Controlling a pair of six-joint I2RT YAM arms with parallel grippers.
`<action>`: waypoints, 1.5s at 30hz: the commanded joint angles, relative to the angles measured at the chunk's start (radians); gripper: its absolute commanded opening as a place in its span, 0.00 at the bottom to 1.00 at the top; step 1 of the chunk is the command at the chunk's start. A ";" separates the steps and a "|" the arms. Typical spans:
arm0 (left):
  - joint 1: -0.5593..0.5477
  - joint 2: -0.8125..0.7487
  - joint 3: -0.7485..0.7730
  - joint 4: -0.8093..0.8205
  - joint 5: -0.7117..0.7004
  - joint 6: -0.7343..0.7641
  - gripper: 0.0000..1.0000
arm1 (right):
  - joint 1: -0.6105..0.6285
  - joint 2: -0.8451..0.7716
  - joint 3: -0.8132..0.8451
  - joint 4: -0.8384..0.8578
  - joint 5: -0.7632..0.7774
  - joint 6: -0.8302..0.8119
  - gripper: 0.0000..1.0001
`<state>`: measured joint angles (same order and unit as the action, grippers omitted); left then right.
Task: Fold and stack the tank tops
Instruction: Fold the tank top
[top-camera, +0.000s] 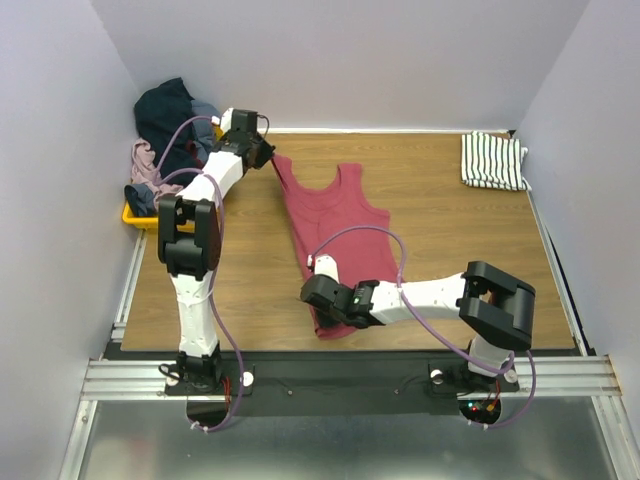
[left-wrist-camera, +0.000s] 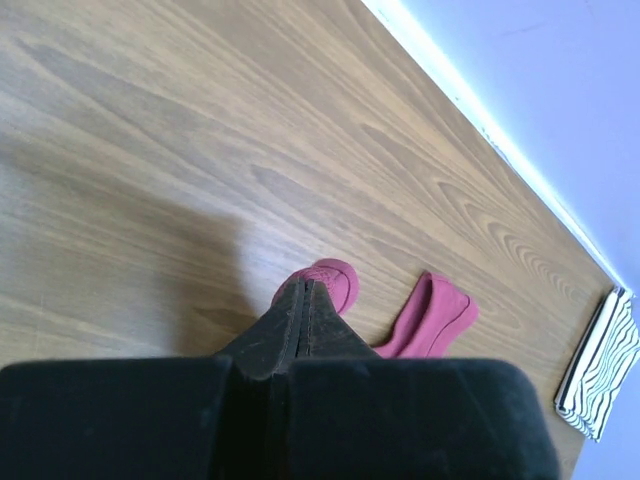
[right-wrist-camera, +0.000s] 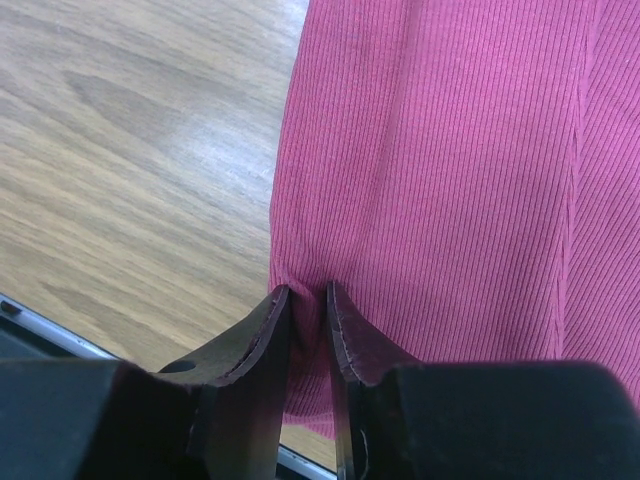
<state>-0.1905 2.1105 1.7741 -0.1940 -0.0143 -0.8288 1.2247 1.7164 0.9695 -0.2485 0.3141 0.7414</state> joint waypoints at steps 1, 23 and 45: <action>-0.020 0.011 0.074 -0.059 -0.065 -0.039 0.00 | 0.027 -0.009 -0.011 -0.003 -0.017 0.006 0.26; -0.036 0.327 0.499 -0.268 -0.289 0.006 0.00 | 0.041 0.142 0.162 0.083 -0.133 -0.037 0.29; -0.017 0.048 0.352 0.010 -0.084 0.155 0.44 | -0.080 -0.121 0.156 0.103 -0.007 -0.034 0.81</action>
<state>-0.2211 2.3684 2.1540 -0.2756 -0.1047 -0.6964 1.1778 1.6939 1.1427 -0.1715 0.2428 0.7139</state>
